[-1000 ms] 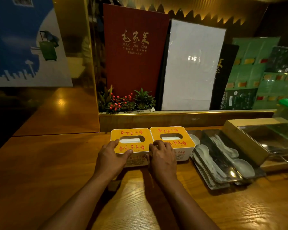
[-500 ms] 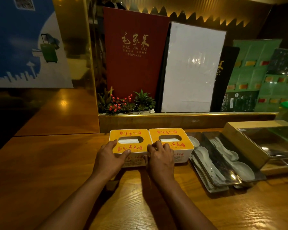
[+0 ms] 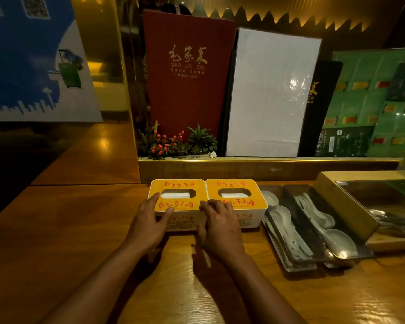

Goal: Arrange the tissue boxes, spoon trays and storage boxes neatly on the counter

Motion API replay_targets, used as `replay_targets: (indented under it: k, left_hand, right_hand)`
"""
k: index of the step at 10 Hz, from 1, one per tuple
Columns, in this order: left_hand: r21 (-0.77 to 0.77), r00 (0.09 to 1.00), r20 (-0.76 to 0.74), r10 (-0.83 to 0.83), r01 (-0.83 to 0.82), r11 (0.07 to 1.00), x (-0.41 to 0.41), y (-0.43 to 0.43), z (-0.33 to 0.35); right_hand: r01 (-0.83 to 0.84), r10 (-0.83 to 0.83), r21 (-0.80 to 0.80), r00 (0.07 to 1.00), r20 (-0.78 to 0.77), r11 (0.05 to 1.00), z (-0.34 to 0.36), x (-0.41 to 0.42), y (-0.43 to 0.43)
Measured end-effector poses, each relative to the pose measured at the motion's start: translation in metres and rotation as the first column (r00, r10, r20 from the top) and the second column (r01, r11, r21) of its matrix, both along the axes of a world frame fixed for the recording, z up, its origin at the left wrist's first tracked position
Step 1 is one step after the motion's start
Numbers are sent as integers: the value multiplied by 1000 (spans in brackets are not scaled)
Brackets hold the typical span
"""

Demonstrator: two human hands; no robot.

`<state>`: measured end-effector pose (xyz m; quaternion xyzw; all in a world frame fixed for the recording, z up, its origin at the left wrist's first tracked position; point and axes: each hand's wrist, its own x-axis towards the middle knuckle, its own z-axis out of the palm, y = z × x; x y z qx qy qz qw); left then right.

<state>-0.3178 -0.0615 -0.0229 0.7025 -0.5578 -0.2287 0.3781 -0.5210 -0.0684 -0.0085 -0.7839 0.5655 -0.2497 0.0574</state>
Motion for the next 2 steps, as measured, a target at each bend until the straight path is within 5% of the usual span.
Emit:
replay_targets:
  k: [2]
  left_hand:
    - [-75,982,163,96,-85,994,-17,5,7]
  right_hand:
    - [2,-61,127,885,461,992,19,-34,2]
